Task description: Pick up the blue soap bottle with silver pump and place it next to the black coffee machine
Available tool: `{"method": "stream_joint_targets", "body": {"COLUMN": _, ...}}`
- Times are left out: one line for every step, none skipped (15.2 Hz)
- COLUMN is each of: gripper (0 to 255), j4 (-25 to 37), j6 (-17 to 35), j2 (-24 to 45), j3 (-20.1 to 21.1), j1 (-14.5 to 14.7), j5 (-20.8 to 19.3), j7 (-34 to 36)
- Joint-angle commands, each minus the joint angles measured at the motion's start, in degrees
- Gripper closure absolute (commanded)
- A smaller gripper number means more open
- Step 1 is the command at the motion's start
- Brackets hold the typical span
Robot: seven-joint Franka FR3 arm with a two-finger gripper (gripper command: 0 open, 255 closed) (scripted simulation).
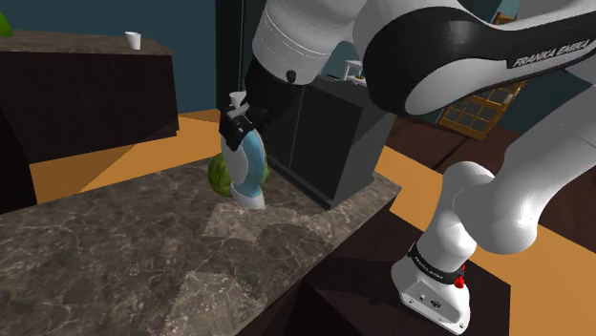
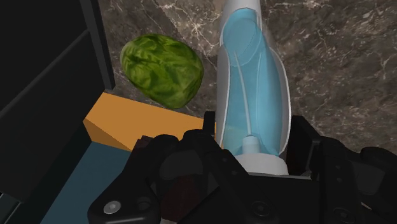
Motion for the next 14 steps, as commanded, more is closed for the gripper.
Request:
{"method": "stream_joint_targets", "body": {"gripper": 255, "j4": 1.54, "j6": -1.61, "j2": -0.19, "j3": -0.08, "j1": 0.07, "j5": 0.37, "j7": -0.70}}
{"method": "stream_joint_targets", "body": {"gripper": 255, "j4": 2.25, "j6": -2.31, "j2": -0.23, "j3": -0.11, "j1": 0.08, "j5": 0.50, "j7": -1.00}}
{"method": "stream_joint_targets", "body": {"gripper": 255, "j4": 2.98, "j6": -3.01, "j2": -0.25, "j3": -0.14, "j1": 0.09, "j5": 0.63, "j7": -1.29}}
{"method": "stream_joint_targets", "body": {"gripper": 255, "j4": 3.72, "j6": -3.71, "j2": -0.26, "j3": -0.17, "j1": 0.10, "j5": 0.75, "j7": -1.57}}
{"method": "stream_joint_targets", "body": {"gripper": 255, "j4": 4.47, "j6": -4.41, "j2": -0.25, "j3": -0.19, "j1": 0.11, "j5": 0.86, "j7": -1.85}}
{"method": "stream_joint_targets", "body": {"gripper": 255, "j4": 5.23, "j6": -5.12, "j2": -0.23, "j3": -0.21, "j1": 0.11, "j5": 0.96, "j7": -2.13}}
{"method": "stream_joint_targets", "body": {"gripper": 255, "j4": 6.00, "j6": -5.82, "j2": -0.20, "j3": -0.22, "j1": 0.11, "j5": 1.06, "j7": -2.40}}
{"method": "stream_joint_targets", "body": {"gripper": 255, "j4": 6.79, "j6": -6.53, "j2": -0.16, "j3": -0.23, "j1": 0.11, "j5": 1.14, "j7": -2.66}}
{"method": "stream_joint_targets", "body": {"gripper": 255, "j4": 7.59, "j6": -7.24, "j2": -0.11, "j3": -0.24, "j1": 0.10, "j5": 1.22, "j7": -2.92}}
{"method": "stream_joint_targets", "body": {"gripper": 255, "j4": 8.40, "j6": -7.95, "j2": -0.04, "j3": -0.24, "j1": 0.09, "j5": 1.30, "j7": -3.18}}
{"method": "stream_joint_targets", "body": {"gripper": 255, "j4": 9.23, "j6": -8.66, "j2": 0.04, "j3": -0.24, "j1": 0.08, "j5": 1.36, "j7": -3.43}}
{"method": "stream_joint_targets", "body": {"gripper": 255, "j4": 10.07, "j6": -9.37, "j2": 0.14, "j3": -0.24, "j1": 0.07, "j5": 1.42, "j7": -3.68}}
{"method": "stream_joint_targets", "body": {"gripper": 255, "j4": 10.92, "j6": -10.09, "j2": 0.24, "j3": -0.23, "j1": 0.05, "j5": 1.47, "j7": -3.92}}
{"method": "stream_joint_targets", "body": {"gripper": 255, "j4": 11.79, "j6": -10.81, "j2": 0.36, "j3": -0.22, "j1": 0.04, "j5": 1.51, "j7": -4.16}}
